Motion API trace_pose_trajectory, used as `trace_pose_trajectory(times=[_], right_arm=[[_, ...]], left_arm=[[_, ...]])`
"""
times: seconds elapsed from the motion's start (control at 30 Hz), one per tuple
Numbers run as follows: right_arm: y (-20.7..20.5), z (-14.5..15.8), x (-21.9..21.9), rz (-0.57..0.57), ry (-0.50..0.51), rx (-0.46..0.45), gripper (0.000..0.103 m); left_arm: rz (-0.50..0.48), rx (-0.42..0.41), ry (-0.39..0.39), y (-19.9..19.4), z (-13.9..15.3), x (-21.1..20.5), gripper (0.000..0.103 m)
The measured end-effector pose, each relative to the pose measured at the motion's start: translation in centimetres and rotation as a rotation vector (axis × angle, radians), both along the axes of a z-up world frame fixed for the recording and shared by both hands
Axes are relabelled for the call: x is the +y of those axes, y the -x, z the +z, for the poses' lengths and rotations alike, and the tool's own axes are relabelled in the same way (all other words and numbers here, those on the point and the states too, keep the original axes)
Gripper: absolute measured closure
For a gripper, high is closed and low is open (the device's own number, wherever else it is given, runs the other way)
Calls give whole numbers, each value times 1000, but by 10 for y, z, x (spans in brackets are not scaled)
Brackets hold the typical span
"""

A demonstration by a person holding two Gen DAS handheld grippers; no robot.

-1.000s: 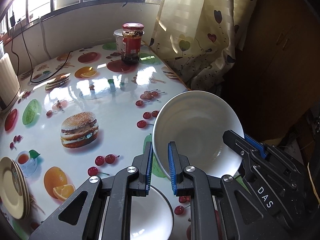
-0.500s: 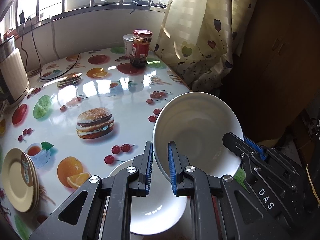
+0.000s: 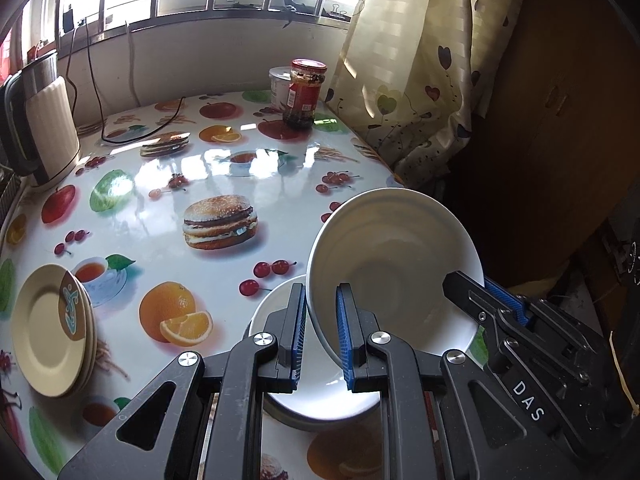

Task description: Organize plates and bowls

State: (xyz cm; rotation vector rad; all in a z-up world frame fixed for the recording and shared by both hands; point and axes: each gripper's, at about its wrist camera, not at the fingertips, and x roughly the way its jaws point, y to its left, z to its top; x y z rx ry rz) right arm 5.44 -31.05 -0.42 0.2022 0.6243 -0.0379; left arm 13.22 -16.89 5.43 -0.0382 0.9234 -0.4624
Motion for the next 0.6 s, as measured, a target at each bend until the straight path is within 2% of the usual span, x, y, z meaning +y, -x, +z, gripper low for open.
trace_pose_trajectory(times=[0.6], right_arm=[[0,-24,32,53,-6,55,90]], left_arm=[[52,52,-6,8,-22,32,87]])
